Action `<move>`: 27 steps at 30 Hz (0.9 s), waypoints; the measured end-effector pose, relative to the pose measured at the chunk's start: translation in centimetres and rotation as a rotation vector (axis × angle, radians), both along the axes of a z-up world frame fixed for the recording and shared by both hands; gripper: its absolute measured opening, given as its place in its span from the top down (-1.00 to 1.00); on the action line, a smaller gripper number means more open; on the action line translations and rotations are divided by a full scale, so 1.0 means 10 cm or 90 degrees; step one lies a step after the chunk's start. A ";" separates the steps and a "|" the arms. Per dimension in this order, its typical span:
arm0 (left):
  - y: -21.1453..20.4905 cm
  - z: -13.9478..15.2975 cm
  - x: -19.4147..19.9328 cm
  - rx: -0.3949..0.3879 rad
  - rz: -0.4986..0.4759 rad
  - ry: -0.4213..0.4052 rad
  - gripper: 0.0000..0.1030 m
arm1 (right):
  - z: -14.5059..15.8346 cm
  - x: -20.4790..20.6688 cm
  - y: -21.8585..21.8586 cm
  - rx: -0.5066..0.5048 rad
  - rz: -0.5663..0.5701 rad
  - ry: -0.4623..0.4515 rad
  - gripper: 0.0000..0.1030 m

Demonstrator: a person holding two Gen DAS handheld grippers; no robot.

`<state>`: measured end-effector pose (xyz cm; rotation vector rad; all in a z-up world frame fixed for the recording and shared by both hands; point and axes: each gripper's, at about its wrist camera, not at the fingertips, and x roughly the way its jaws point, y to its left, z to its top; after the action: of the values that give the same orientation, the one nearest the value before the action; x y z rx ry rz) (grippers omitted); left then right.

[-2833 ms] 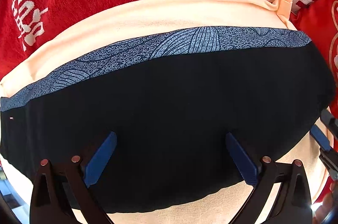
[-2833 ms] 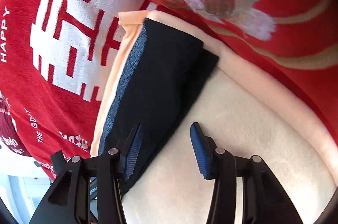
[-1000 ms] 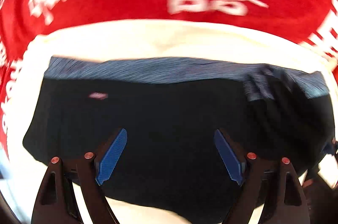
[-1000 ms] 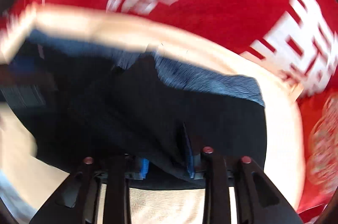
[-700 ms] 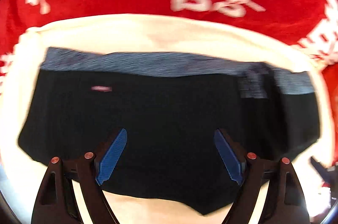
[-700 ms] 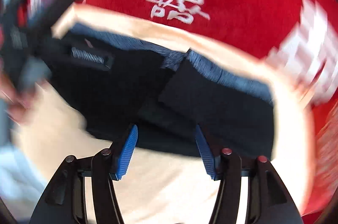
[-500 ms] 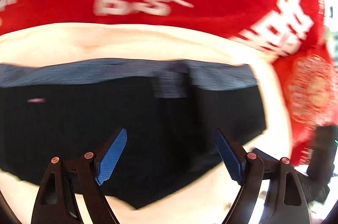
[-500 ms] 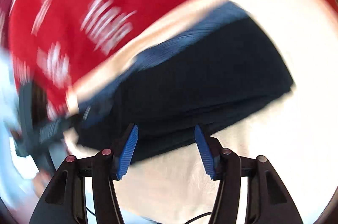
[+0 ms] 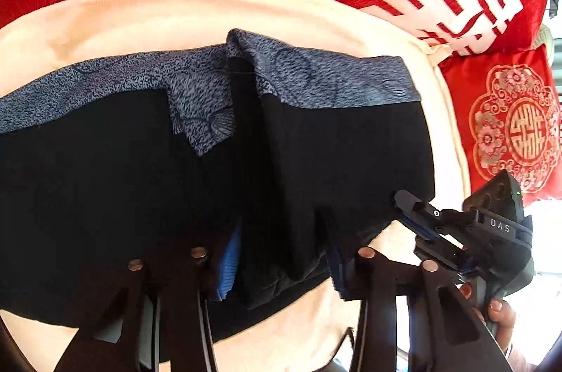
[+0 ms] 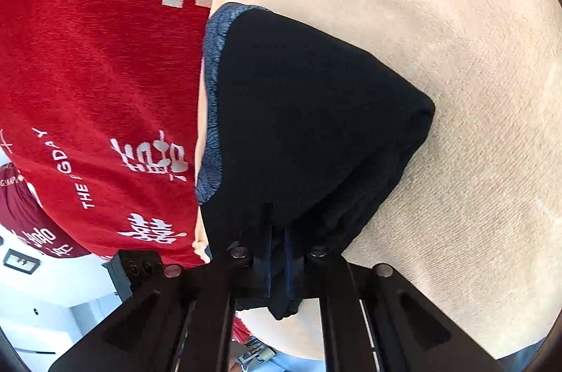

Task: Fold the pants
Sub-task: 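Release the folded end with the right gripper and pull back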

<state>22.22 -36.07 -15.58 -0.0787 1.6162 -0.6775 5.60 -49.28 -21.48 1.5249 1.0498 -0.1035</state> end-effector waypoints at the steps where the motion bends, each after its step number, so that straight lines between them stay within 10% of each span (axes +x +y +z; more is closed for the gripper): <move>1: -0.02 0.05 -0.03 0.002 -0.005 -0.013 0.15 | 0.08 0.02 0.02 -0.014 0.016 -0.011 0.89; 11: 0.28 -0.05 -0.39 0.056 0.025 -0.079 0.13 | 0.02 0.06 0.28 -0.099 0.168 0.003 0.89; 14: 0.32 0.09 -0.38 0.102 0.043 -0.119 -0.39 | 0.16 0.13 0.32 -0.122 0.221 -0.005 0.74; 18: 0.44 0.34 -0.33 0.116 0.056 -0.150 -0.41 | 0.43 0.12 0.43 -0.170 0.318 0.000 0.49; 27: -0.11 0.40 -0.13 0.104 0.031 -0.196 -0.42 | 0.75 0.64 -0.21 -0.310 0.281 -0.042 0.51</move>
<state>20.91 -37.14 -11.56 0.1020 1.3619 -0.4909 11.96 -51.42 -13.94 0.8352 1.1831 0.0023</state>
